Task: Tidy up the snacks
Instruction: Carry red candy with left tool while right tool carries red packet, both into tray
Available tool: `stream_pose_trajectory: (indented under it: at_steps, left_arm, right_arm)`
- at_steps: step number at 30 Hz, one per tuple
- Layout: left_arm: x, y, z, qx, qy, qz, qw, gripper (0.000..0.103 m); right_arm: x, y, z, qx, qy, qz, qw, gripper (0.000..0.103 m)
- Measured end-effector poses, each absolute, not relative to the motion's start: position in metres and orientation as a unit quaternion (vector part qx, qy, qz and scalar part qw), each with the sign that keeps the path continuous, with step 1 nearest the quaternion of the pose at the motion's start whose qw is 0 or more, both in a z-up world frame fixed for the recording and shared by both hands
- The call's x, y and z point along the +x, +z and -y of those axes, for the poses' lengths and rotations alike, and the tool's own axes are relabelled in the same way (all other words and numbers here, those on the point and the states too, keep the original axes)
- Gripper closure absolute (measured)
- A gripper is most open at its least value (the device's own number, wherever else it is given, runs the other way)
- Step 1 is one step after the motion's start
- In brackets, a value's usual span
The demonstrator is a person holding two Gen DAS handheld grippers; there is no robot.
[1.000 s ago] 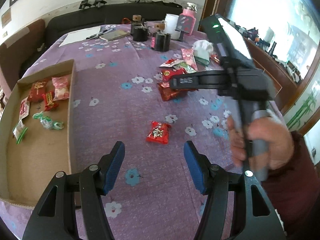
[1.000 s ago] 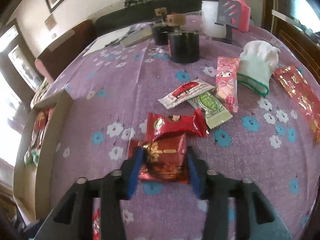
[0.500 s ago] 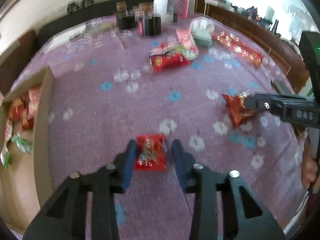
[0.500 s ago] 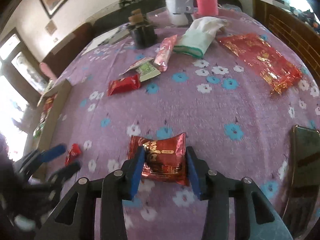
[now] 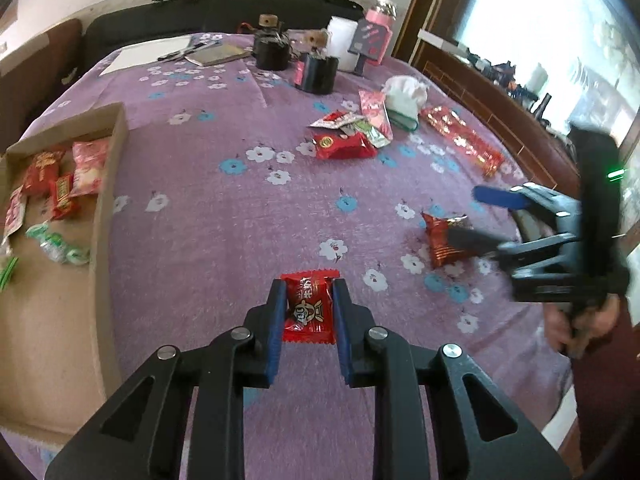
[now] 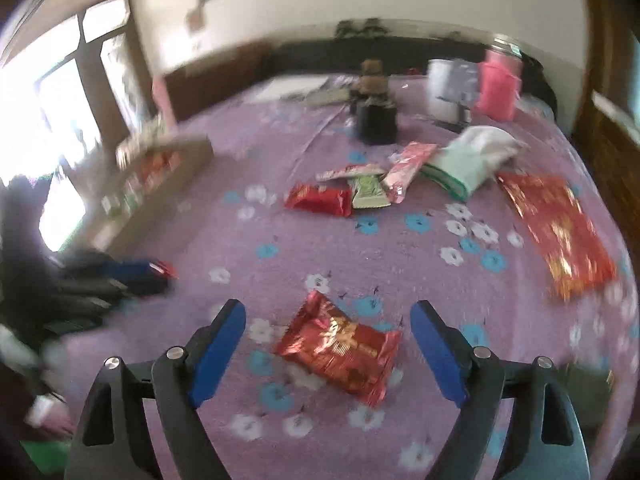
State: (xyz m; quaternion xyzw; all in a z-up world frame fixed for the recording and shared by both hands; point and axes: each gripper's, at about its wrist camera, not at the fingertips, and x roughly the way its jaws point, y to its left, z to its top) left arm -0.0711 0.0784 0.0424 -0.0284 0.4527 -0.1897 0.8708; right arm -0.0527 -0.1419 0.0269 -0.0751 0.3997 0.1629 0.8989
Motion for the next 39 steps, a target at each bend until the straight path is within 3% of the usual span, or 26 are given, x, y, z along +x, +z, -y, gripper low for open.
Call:
stream_pose_trajectory:
  at_steps: [6,8,10,13,25,29,30,31,33,39]
  left_arm:
    - [-0.078,0.053,-0.110,-0.059,-0.175,-0.435,0.881,0.083]
    - [-0.077,0.054,-0.121,-0.071,-0.167,-0.431,0.884,0.083]
    - [-0.075,0.054,-0.131,-0.080,-0.159,-0.428,0.886,0.083]
    - [-0.076,0.057,-0.152,-0.100,-0.146,-0.420,0.890,0.083]
    - [-0.094,0.057,-0.272,-0.165,-0.046,-0.404,0.899,0.083]
    - [-0.101,0.050,-0.294,-0.189,-0.037,-0.403,0.895,0.083]
    - [-0.103,0.049,-0.296,-0.190,-0.036,-0.403,0.895,0.083]
    - [-0.105,0.049,-0.297,-0.190,-0.037,-0.403,0.895,0.083]
    - [-0.107,0.048,-0.298,-0.191,-0.037,-0.402,0.895,0.083]
    - [-0.105,0.048,-0.292,-0.189,-0.047,-0.403,0.895,0.083]
  right_arm:
    - [-0.060,0.001,0.130,-0.126,0.177,-0.444,0.869,0.019]
    - [-0.064,0.000,0.130,-0.117,0.178,-0.447,0.869,0.034]
    - [-0.067,0.003,0.134,-0.096,0.168,-0.453,0.870,0.076]
    - [-0.067,0.007,0.135,-0.077,0.160,-0.459,0.870,0.091]
    - [-0.070,0.038,0.114,-0.044,0.158,-0.430,0.888,0.101]
    - [-0.067,0.044,0.101,-0.067,0.153,-0.412,0.896,0.098]
    - [-0.065,0.043,0.101,-0.072,0.147,-0.410,0.897,0.086]
    - [-0.063,0.042,0.101,-0.069,0.142,-0.411,0.898,0.066]
    - [-0.061,0.041,0.102,-0.064,0.137,-0.406,0.901,0.041]
    - [-0.051,0.033,0.088,-0.122,0.134,-0.400,0.898,0.033]
